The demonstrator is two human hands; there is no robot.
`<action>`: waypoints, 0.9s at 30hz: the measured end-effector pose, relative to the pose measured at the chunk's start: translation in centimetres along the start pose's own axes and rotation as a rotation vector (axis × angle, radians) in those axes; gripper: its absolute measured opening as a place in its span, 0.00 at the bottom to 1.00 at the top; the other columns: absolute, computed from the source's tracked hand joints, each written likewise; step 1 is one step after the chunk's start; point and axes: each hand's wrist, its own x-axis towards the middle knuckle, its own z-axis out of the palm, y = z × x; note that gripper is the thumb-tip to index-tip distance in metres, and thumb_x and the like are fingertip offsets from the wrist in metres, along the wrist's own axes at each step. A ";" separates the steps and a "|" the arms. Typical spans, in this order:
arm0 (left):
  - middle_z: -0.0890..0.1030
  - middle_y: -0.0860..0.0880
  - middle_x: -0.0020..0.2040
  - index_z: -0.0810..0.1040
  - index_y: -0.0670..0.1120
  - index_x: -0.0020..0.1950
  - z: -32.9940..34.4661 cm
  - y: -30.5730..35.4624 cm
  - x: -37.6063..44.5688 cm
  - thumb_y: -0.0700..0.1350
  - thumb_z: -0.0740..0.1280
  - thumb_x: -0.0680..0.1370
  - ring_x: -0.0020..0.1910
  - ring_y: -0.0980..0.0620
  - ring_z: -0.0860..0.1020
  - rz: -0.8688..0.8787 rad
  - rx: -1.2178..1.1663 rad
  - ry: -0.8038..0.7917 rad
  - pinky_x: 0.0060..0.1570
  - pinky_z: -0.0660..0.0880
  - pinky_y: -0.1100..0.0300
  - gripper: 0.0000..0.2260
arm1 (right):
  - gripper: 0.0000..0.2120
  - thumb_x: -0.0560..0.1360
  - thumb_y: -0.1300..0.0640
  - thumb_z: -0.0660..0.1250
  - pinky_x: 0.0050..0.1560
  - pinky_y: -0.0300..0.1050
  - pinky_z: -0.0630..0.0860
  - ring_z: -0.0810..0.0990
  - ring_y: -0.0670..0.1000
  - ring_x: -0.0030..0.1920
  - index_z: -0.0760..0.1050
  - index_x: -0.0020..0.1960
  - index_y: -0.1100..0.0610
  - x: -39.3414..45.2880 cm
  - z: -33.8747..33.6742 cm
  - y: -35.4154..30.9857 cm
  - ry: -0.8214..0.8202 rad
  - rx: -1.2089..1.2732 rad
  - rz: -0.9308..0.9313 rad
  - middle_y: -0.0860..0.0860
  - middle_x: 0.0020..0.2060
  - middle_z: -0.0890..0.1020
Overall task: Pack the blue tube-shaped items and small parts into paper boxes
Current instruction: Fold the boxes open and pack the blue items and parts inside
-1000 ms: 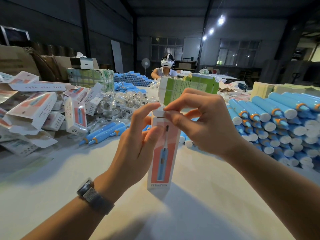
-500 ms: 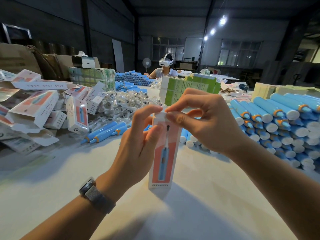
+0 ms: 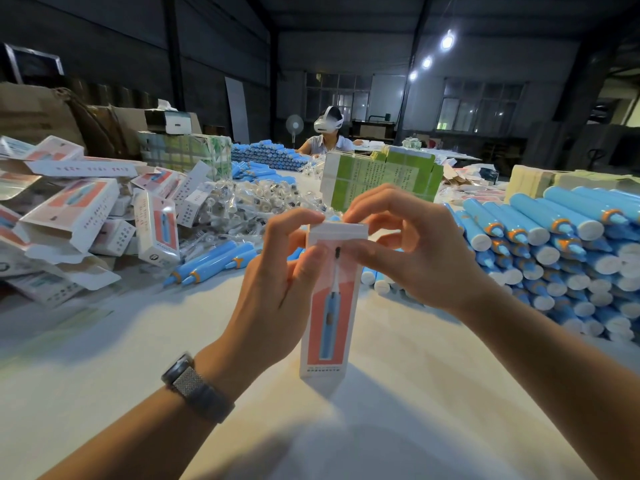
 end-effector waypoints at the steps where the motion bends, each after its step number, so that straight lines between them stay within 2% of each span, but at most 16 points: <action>1: 0.79 0.61 0.52 0.65 0.62 0.62 0.0 0.0 0.0 0.52 0.56 0.84 0.43 0.43 0.81 0.004 0.004 0.000 0.34 0.79 0.40 0.07 | 0.09 0.72 0.56 0.74 0.38 0.42 0.78 0.81 0.50 0.41 0.78 0.50 0.50 0.0 0.1 0.1 0.007 0.008 0.001 0.48 0.48 0.79; 8: 0.80 0.60 0.50 0.66 0.58 0.60 0.0 0.0 0.0 0.53 0.56 0.84 0.39 0.45 0.81 0.002 0.023 0.027 0.32 0.77 0.43 0.05 | 0.05 0.73 0.57 0.72 0.37 0.54 0.80 0.79 0.49 0.39 0.80 0.48 0.57 0.0 0.2 0.0 0.038 -0.062 -0.042 0.52 0.47 0.80; 10: 0.80 0.60 0.50 0.66 0.58 0.60 0.0 0.1 0.0 0.56 0.56 0.84 0.39 0.47 0.81 0.008 0.020 0.035 0.31 0.78 0.43 0.06 | 0.06 0.73 0.56 0.72 0.36 0.53 0.80 0.79 0.48 0.39 0.80 0.47 0.57 -0.1 0.3 0.0 0.049 -0.073 -0.050 0.51 0.47 0.80; 13: 0.80 0.59 0.50 0.67 0.58 0.58 0.1 0.1 0.0 0.56 0.57 0.83 0.38 0.45 0.81 -0.011 0.019 0.051 0.32 0.77 0.42 0.05 | 0.05 0.74 0.55 0.71 0.36 0.53 0.79 0.79 0.49 0.40 0.80 0.47 0.57 0.0 0.3 0.0 0.051 -0.096 -0.060 0.50 0.47 0.80; 16: 0.79 0.59 0.47 0.67 0.59 0.57 0.1 0.1 0.1 0.54 0.57 0.83 0.34 0.44 0.78 -0.008 0.047 0.064 0.30 0.74 0.41 0.04 | 0.05 0.75 0.57 0.71 0.37 0.51 0.79 0.80 0.51 0.41 0.81 0.46 0.59 0.0 0.2 0.0 0.032 -0.150 -0.095 0.51 0.47 0.79; 20: 0.79 0.59 0.48 0.68 0.60 0.57 0.1 0.0 0.0 0.52 0.57 0.83 0.36 0.42 0.79 -0.007 0.021 0.064 0.30 0.75 0.43 0.05 | 0.04 0.75 0.58 0.71 0.35 0.49 0.79 0.79 0.49 0.40 0.81 0.46 0.58 -0.1 0.4 0.1 0.057 -0.125 -0.070 0.51 0.47 0.79; 23: 0.80 0.55 0.49 0.68 0.61 0.56 0.2 0.1 -0.1 0.53 0.58 0.82 0.37 0.40 0.80 -0.041 -0.016 0.075 0.31 0.76 0.41 0.04 | 0.03 0.75 0.56 0.71 0.36 0.39 0.76 0.80 0.48 0.42 0.79 0.48 0.53 -0.3 1.0 0.4 0.100 -0.145 -0.065 0.48 0.49 0.80; 27: 0.79 0.55 0.47 0.68 0.63 0.60 -0.1 0.0 -0.4 0.53 0.55 0.83 0.37 0.47 0.78 -0.040 0.085 0.061 0.34 0.76 0.46 0.08 | 0.05 0.76 0.55 0.71 0.38 0.32 0.71 0.79 0.48 0.44 0.81 0.51 0.54 -0.3 1.8 1.3 0.196 -0.250 -0.030 0.47 0.49 0.76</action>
